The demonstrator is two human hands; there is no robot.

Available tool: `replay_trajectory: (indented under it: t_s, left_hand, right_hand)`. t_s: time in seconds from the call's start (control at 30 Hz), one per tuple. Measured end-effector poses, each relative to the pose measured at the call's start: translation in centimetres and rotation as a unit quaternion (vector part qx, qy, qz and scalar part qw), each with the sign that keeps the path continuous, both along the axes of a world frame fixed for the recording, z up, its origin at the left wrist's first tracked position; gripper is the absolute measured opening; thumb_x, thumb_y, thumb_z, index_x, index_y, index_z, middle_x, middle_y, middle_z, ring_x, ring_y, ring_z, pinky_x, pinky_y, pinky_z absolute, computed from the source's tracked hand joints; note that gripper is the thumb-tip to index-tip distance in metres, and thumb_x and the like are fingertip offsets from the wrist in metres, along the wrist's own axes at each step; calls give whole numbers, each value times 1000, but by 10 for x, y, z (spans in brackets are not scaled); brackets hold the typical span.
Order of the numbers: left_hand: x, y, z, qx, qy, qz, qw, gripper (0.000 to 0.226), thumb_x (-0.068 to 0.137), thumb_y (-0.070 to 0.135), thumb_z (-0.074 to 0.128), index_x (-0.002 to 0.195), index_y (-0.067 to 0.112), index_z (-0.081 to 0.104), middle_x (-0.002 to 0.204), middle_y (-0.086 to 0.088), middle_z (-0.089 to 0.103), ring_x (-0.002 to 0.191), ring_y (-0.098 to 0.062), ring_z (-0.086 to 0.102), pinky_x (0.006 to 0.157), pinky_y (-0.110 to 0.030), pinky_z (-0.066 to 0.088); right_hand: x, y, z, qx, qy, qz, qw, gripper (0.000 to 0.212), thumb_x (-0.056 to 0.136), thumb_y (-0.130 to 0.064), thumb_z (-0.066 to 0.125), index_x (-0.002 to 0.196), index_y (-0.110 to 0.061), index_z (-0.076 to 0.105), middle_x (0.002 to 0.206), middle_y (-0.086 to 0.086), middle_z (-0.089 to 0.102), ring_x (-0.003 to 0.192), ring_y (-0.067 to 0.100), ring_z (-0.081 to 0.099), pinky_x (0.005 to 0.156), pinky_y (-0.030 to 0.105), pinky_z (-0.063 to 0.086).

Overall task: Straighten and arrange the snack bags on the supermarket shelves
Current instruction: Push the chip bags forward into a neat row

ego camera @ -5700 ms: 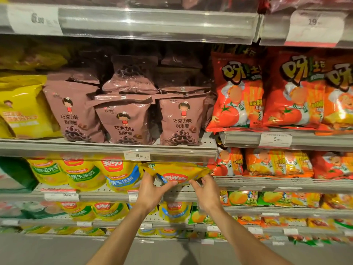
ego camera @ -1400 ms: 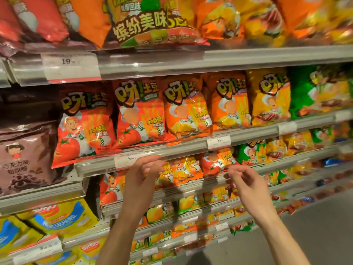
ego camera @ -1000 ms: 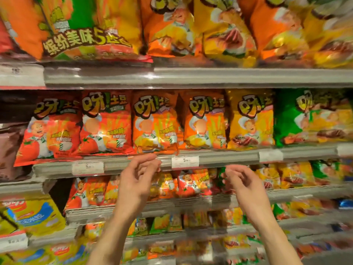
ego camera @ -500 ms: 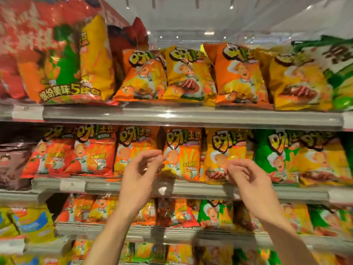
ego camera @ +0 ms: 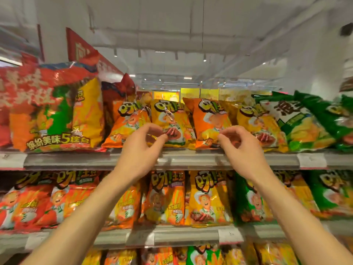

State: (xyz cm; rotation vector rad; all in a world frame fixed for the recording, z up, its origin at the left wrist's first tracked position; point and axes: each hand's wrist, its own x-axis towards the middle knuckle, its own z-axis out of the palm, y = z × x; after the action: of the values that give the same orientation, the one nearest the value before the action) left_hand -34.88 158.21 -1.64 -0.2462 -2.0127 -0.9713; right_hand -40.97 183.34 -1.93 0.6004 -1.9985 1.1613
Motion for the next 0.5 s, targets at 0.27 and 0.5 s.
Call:
replay_trajectory:
  t_s: [0.27,0.5]
  left_hand:
    - [-46,50,36,-168,-35,9,985,35,101,38,56,132,23,61,127,8,67,95,-9,64,87,-31,49]
    - [-80,79,42,-210,-133,25,968,45,99,43,54,137,19,56,127,-6,69,116,-31,64,98,-45,52]
  right_hand:
    - [-45,15,40,39,-116,-37,992,49,105,-41,52,147,-15,49,141,4,59,111,14,57,85,27,42]
    - [-59,19,38,-21,-179,22,983,47,106,-40,51,147,-16,49,126,-6,59,93,2,53,82,24,39]
